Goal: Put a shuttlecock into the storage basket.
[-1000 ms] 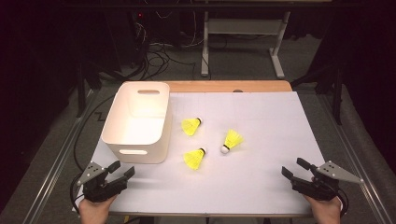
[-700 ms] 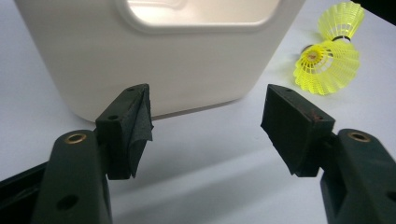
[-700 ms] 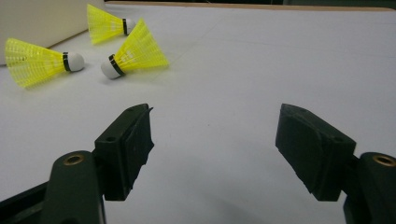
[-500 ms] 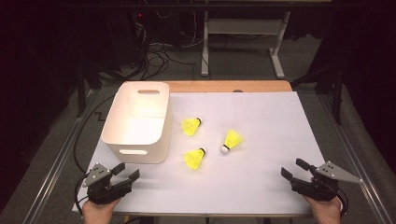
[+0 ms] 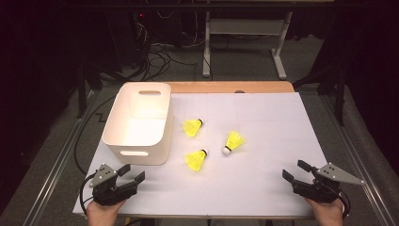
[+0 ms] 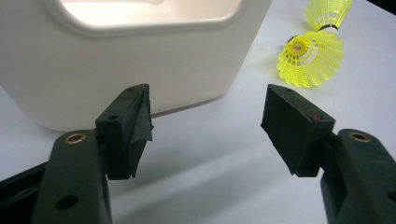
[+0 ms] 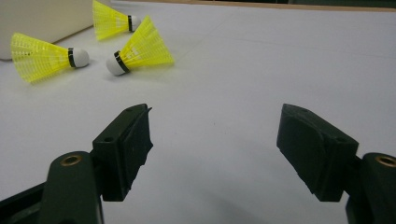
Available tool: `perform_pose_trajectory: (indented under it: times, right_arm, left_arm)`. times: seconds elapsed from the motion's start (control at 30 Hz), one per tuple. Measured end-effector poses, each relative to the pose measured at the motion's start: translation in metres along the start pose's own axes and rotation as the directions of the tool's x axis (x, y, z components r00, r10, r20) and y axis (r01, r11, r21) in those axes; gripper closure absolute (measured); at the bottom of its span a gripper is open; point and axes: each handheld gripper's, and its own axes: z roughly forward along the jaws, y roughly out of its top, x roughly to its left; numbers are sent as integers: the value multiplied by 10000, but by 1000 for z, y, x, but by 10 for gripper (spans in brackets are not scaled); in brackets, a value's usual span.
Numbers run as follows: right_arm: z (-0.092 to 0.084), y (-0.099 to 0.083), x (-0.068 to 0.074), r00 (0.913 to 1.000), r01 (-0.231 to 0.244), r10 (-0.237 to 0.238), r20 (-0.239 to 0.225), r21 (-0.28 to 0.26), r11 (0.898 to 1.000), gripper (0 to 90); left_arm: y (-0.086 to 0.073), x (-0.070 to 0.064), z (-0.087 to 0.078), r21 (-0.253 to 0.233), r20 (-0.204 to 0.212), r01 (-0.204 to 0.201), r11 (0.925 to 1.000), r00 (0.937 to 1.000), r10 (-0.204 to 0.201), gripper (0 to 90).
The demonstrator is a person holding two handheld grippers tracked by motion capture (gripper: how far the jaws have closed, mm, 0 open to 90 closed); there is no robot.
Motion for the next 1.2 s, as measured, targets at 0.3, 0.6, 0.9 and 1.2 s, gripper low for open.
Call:
perform_pose_trajectory:
  times: [0.3,0.6,0.9,1.2]
  right_arm:
    - [0,0,0,10000,27,-27,-9,6,10000,263]
    - [0,0,0,10000,28,-28,-4,-3,10000,263]
    - [0,0,0,10000,39,-39,-33,3,10000,263]
    - [0,0,0,10000,49,-49,-32,-14,10000,263]
  left_arm:
    - [2,-6,4,27,284,-66,10000,9996,65,341]
    - [6,-16,13,79,609,-284,9996,9978,279,341]
    - [8,-24,20,168,827,-438,9989,9957,422,342]
    - [11,-31,27,273,1036,-630,9976,9928,599,343]
